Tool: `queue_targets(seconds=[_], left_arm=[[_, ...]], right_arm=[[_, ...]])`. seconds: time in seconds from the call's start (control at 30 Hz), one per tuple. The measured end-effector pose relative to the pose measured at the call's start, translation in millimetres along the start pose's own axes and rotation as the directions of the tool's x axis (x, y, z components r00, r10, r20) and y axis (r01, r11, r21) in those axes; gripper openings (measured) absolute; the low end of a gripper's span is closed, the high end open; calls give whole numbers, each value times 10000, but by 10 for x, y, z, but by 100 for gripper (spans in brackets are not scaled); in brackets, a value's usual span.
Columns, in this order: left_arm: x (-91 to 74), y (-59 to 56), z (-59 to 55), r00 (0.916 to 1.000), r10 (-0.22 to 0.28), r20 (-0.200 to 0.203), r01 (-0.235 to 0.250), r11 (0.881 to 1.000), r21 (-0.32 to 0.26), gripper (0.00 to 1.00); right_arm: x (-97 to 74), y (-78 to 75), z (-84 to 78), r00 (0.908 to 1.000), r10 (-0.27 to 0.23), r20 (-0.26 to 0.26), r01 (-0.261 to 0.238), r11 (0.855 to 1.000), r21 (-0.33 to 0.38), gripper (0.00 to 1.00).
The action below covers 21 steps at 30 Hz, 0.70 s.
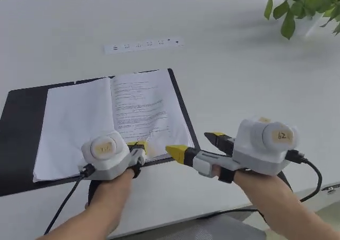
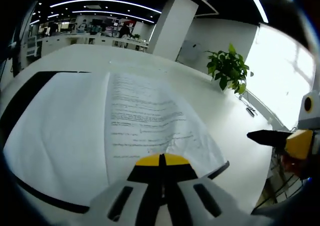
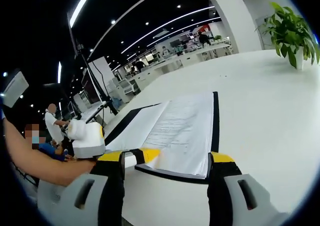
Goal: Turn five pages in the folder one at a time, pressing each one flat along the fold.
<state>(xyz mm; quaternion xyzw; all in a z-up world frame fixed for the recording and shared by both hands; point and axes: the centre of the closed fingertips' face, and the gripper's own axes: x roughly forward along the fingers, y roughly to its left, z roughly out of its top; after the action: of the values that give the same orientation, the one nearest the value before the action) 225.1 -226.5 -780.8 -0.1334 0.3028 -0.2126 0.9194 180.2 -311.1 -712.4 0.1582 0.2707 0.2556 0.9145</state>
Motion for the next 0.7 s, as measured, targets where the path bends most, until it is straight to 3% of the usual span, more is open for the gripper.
queue_targets(seconds=[0.2, 0.33, 0.43, 0.6, 0.7], left_arm=[[3, -9, -5, 10000, 35, 55, -36, 9999, 125, 0], [4, -6, -3, 10000, 40, 90, -42, 9998, 212, 0], [5, -8, -5, 9999, 56, 115, -58, 9997, 238, 0], [7, -7, -6, 9999, 51, 150, -56, 9996, 294, 0], [5, -5, -6, 9999, 61, 158, -66, 9995, 293, 0]], right_arm=[[248, -109, -88, 9992, 258, -310, -240, 9982, 546, 55], [351, -178, -174, 9983, 282, -513, -230, 9947, 998, 54], [377, -235, -246, 9970, 181, -751, -81, 9913, 1317, 54], [364, -231, -238, 9978, 205, -625, -103, 9870, 1602, 53], [356, -247, -267, 9969, 205, -757, -79, 9866, 1631, 47]])
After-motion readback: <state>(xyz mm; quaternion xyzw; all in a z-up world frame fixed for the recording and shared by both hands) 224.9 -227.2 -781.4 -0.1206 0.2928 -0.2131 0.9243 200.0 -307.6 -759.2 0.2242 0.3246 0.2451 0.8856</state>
